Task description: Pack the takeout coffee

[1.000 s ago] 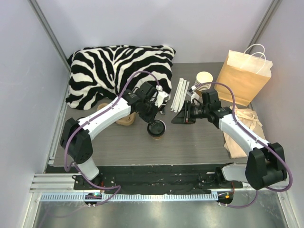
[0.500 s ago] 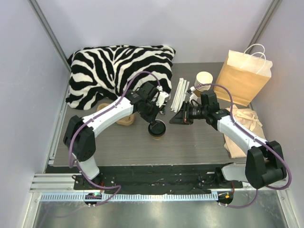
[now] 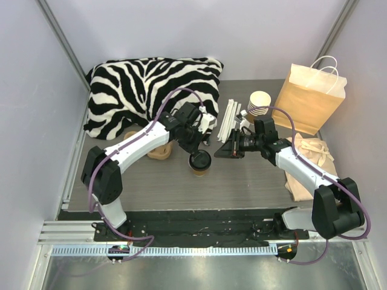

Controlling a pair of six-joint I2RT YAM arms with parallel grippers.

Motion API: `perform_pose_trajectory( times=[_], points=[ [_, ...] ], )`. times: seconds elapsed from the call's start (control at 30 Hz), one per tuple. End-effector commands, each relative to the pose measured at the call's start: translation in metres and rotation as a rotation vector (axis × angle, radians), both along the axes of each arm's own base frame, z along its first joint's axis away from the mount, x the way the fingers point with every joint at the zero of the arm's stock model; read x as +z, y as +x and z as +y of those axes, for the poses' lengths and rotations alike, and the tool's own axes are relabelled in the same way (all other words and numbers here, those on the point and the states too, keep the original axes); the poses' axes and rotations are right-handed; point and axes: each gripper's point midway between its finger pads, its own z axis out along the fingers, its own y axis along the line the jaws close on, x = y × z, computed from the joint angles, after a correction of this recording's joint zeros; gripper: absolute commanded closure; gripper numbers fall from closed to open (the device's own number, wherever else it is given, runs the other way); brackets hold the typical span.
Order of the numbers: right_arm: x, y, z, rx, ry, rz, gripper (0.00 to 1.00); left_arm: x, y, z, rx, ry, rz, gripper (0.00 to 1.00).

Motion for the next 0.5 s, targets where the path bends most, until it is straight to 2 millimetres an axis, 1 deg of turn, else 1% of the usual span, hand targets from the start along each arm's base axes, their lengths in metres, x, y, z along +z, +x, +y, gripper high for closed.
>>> perform_pose_trajectory(
  times=[0.0, 0.17, 0.4, 0.47],
  points=[
    [0.006, 0.001, 0.005, 0.019, 0.026, -0.03, 0.89, 0.003, 0.009, -0.001, 0.0, -0.015, -0.009, 1.0],
    [0.005, 0.0, 0.008, 0.023, 0.027, -0.028, 0.89, -0.003, 0.007, 0.004, 0.003, -0.004, 0.004, 1.0],
    [0.003, -0.003, 0.019, 0.03, 0.052, -0.014, 0.89, -0.008, 0.008, 0.004, 0.011, -0.007, 0.012, 1.0],
    [-0.001, -0.004, 0.021, 0.024, 0.05, 0.016, 0.9, -0.011, 0.007, 0.004, 0.013, -0.005, 0.018, 1.0]
  ],
)
